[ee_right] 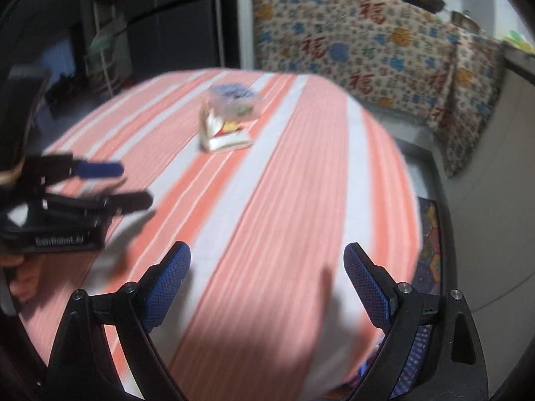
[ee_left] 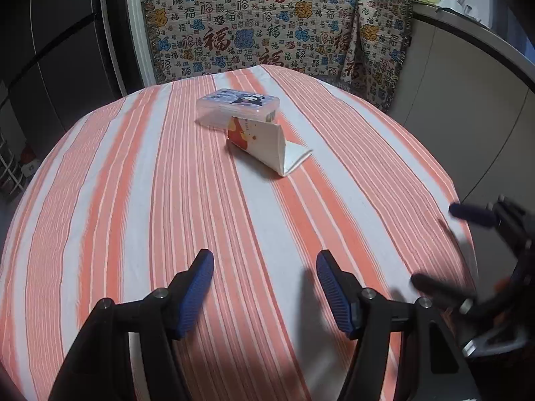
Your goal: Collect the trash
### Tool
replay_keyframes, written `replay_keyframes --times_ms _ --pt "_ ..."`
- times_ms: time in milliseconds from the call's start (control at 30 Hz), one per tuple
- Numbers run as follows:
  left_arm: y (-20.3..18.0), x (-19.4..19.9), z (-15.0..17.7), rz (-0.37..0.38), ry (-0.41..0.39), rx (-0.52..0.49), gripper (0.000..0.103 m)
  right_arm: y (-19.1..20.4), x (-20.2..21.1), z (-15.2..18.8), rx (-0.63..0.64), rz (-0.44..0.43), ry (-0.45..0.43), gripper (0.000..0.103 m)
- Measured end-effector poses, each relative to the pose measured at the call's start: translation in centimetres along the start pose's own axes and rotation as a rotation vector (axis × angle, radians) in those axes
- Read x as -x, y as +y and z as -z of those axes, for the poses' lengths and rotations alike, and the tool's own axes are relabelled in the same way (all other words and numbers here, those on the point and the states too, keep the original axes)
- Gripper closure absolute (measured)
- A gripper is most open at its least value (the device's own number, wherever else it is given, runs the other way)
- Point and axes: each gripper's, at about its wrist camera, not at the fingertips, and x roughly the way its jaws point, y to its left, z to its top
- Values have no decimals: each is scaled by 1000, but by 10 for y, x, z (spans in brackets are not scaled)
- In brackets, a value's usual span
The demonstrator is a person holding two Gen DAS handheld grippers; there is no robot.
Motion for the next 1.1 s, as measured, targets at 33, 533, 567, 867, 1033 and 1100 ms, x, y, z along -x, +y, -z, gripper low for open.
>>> replay_keyframes --times_ms 33,533,567,867,1033,1100 --pt "2 -1 -6 11 -6 8 38 2 -6 1 2 0 17 9" --pt "17 -60 -65 -68 -32 160 86 9 -17 3 31 7 27 8" --pt "21 -56 -62 -67 -40 155 91 9 -17 3 33 7 27 8" --pt "74 8 -16 -50 -41 88 95 17 -16 3 43 9 26 7" --pt "96 21 6 -58 -33 63 90 17 -19 1 55 -1 22 6" --pt "100 13 9 -66 -9 69 78 17 -19 1 53 -2 21 4"
